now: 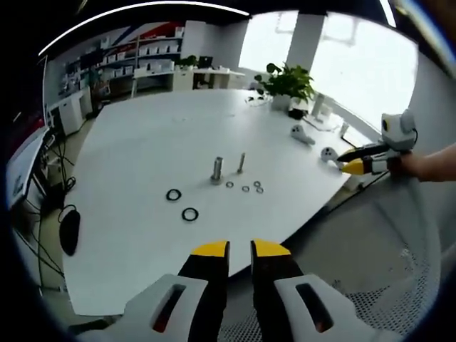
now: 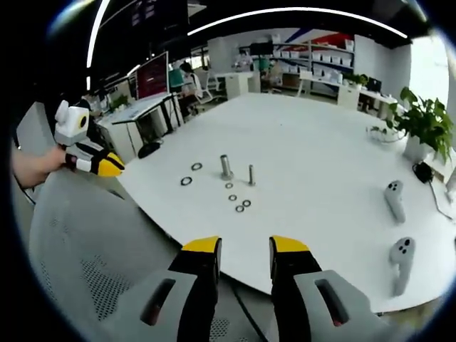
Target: Place the washer onto the threaded stud by aligning its center hole with the stud, sliding it down to the base, and recovering from edge contact or off-axis alignment until the washer reaches the visible bottom stop.
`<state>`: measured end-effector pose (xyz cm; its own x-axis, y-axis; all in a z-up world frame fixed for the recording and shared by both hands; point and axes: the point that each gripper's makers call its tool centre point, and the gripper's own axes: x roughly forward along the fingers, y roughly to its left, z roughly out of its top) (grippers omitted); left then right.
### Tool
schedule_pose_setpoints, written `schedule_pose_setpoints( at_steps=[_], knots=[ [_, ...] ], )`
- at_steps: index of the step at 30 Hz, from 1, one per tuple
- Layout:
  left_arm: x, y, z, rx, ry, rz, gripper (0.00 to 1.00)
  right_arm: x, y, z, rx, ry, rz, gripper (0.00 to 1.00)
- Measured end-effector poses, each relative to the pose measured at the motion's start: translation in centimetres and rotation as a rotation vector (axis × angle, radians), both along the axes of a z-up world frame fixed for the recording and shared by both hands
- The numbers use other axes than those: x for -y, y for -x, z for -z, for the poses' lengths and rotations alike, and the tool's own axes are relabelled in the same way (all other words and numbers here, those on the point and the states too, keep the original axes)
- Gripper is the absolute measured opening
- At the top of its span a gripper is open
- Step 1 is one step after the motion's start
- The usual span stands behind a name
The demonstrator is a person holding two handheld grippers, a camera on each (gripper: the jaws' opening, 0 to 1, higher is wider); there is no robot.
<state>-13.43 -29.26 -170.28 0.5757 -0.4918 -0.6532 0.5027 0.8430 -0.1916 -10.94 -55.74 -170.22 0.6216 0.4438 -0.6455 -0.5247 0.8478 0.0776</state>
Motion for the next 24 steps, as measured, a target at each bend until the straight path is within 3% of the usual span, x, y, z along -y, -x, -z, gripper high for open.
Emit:
schedule_pose_setpoints(
  at_steps=[4, 11, 14, 21, 24],
  knots=[
    [-0.4, 0.2, 0.7, -0.033, -0.023, -0.019, 0.09, 0.1, 0.1, 0.3, -0.011, 0.009, -0.004, 0.29],
    [-0.6, 0.0, 0.6, -0.025, -0.032, -0.028, 0.09, 0.1, -0.2, -0.3, 0.013, -0.017, 0.007, 0.29],
    [-1.6, 0.1, 1.5, -0.069, -0.065, -0.071, 0.09, 0.7, -0.9, -1.1, 0.088, 0.008, 0.021, 0.30],
    [-1.3, 0.3, 1.5, -0.071, -0.077, -0.047, 0.09, 0.2, -0.4, -0.6, 0.041, -0.023, -0.002, 0.29],
    [-2.0, 0.3, 1.9, -0.092, -0.089, -0.084, 0.10, 0.3, -0.6, -0.9, 0.047, -0.060, 0.022, 0.29]
  ],
)
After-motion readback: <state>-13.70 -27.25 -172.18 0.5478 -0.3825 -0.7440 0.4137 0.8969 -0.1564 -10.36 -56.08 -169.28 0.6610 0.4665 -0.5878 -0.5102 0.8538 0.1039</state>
